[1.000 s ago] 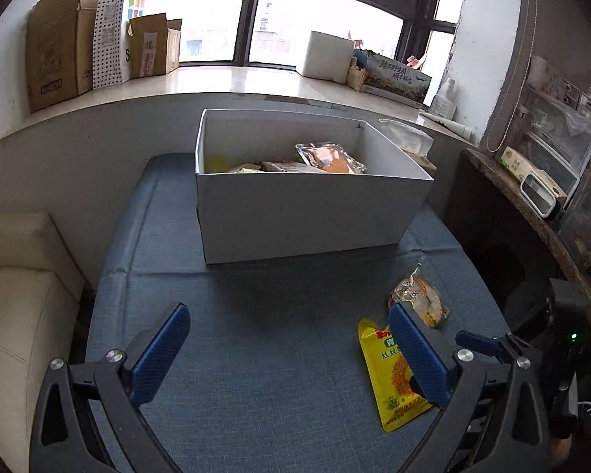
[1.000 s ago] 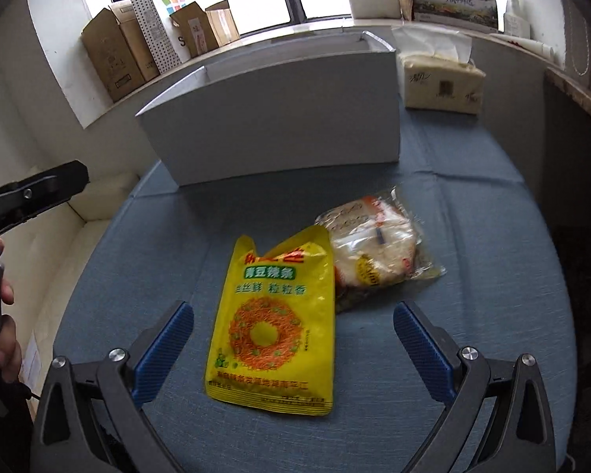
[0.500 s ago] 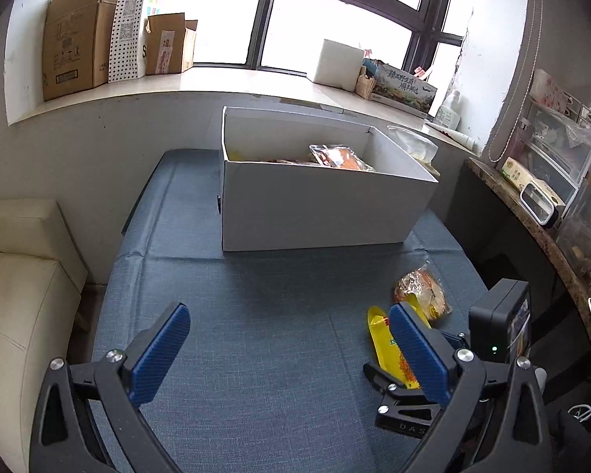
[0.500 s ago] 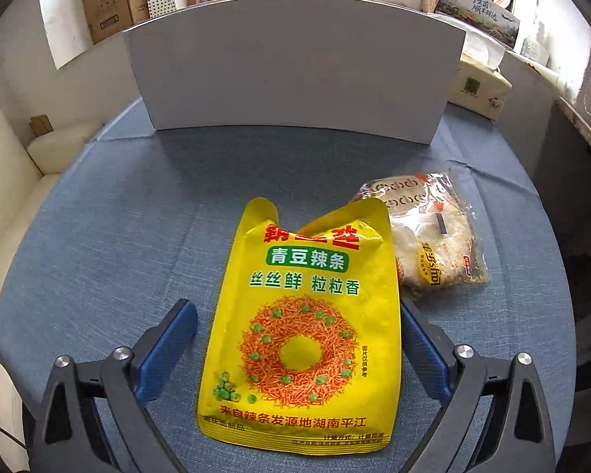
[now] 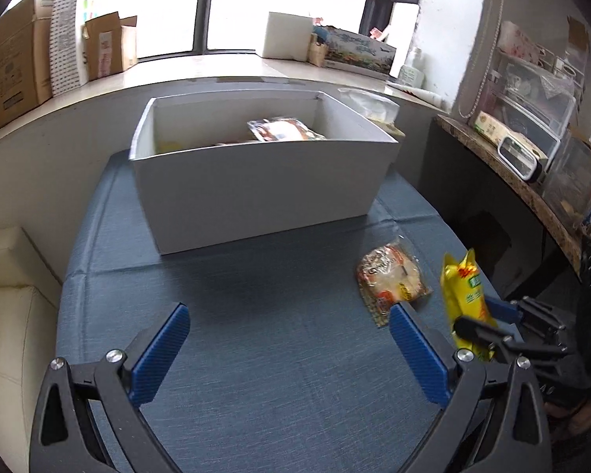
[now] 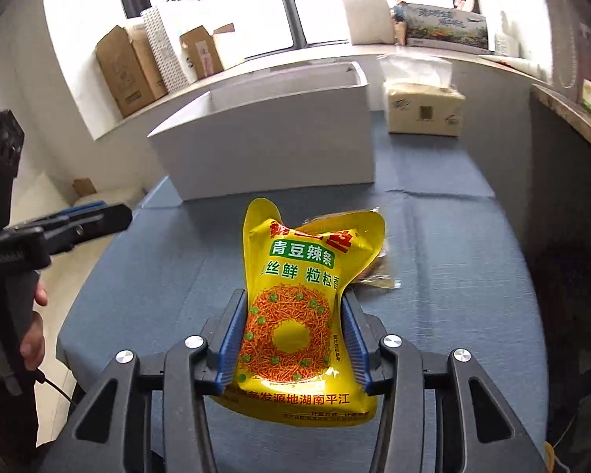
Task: Organize snacks
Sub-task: 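Grasp the round bread bun with the left gripper while the right lifts the yellow bag, then lower the yellow bag and bread bun into the box and open both grippers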
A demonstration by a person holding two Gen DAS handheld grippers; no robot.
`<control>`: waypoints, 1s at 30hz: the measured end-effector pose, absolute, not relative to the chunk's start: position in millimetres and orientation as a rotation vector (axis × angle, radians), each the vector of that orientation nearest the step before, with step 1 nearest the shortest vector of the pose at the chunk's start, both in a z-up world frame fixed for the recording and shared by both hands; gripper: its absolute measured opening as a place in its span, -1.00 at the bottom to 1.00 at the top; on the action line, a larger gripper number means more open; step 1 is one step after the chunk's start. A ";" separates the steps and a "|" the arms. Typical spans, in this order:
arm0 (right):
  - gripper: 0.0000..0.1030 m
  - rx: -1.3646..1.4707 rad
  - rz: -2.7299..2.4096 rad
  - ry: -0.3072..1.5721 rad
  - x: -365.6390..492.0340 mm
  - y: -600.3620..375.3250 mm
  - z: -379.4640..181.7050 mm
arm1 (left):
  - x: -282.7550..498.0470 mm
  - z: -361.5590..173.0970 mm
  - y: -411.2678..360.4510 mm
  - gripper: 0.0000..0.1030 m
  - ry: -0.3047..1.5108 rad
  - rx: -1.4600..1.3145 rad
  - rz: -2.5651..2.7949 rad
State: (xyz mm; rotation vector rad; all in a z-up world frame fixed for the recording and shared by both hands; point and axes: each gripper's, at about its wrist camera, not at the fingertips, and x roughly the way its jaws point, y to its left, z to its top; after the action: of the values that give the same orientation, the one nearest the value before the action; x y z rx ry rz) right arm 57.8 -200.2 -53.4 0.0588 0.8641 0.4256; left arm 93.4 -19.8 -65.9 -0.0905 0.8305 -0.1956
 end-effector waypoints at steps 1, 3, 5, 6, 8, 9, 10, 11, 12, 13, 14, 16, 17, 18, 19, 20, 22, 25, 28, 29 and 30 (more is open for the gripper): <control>-0.02 0.076 0.399 0.852 57.6 -212.2 -48.8 | 98.5 -66.3 -32.3 1.00 0.835 -0.067 -0.230; -0.02 0.109 0.361 0.828 59.5 -231.6 -38.4 | 109.3 -69.1 -61.4 1.00 0.836 0.021 -0.313; -0.02 0.131 0.327 0.816 59.9 -249.8 -33.0 | 122.7 -77.2 -89.0 1.00 0.855 0.131 -0.396; -0.02 0.140 0.315 0.812 59.0 -257.7 -31.8 | 130.1 -81.9 -101.0 1.00 0.866 0.178 -0.445; -0.02 0.154 0.299 0.804 56.9 -267.0 -30.4 | 144.7 -92.9 -119.3 1.00 0.887 0.246 -0.527; -0.02 0.157 0.292 0.802 55.8 -270.6 -32.1 | 152.2 -97.9 -126.3 1.00 0.900 0.269 -0.561; -0.02 0.162 0.284 0.803 54.5 -273.8 -32.3 | 159.3 -102.0 -133.3 1.00 0.911 0.294 -0.583; -0.02 0.169 0.281 0.805 55.9 -274.6 -32.6 | 164.8 -105.6 -138.9 1.00 0.917 0.315 -0.608; -0.02 0.174 0.281 0.806 57.1 -276.1 -34.1 | 169.1 -110.4 -144.4 1.00 0.929 0.332 -0.638; -0.02 0.175 0.278 0.808 57.7 -277.7 -35.3 | 174.3 -114.7 -148.8 1.00 0.945 0.344 -0.656; -0.02 0.175 0.276 0.811 58.1 -278.7 -36.4 | 179.1 -118.6 -152.7 1.00 0.959 0.359 -0.661; -0.02 0.176 0.276 0.815 58.7 -278.6 -39.0 | 186.2 -124.8 -159.4 1.00 0.971 0.398 -0.657; -0.02 0.178 0.277 0.816 58.8 -279.2 -40.1 | 188.2 -127.1 -161.9 1.00 0.977 0.409 -0.668; -0.02 0.180 0.277 0.819 59.0 -279.6 -41.4 | 189.5 -129.0 -163.9 1.00 0.983 0.416 -0.682; -0.02 0.180 0.277 0.821 58.9 -280.1 -42.2 | 190.1 -131.1 -166.1 1.00 0.988 0.424 -0.690; -0.02 0.182 0.275 0.822 58.8 -280.6 -43.3 | 190.3 -133.7 -168.6 1.00 0.993 0.441 -0.689; -0.02 0.187 0.272 0.827 58.6 -281.5 -45.2 | 190.4 -138.7 -173.3 0.99 0.990 0.484 -0.680; -0.02 0.189 0.274 0.832 59.2 -281.0 -47.3 | 195.2 -140.1 -173.7 0.64 0.982 0.463 -0.672; -0.02 0.184 0.278 0.833 59.0 -279.3 -47.7 | 196.4 -136.3 -165.3 0.59 0.977 0.413 -0.639; -0.02 0.185 0.279 0.833 59.0 -279.1 -47.7 | 194.4 -134.9 -160.5 0.59 0.972 0.401 -0.636; -0.02 0.185 0.278 0.833 59.1 -279.1 -47.5 | 190.6 -130.7 -154.4 0.59 0.959 0.388 -0.628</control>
State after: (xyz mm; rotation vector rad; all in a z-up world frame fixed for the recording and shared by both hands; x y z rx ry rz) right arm 59.1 -279.1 -47.5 0.1848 0.8334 0.2784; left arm 190.6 -154.4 -130.7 0.3879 0.9588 -0.6277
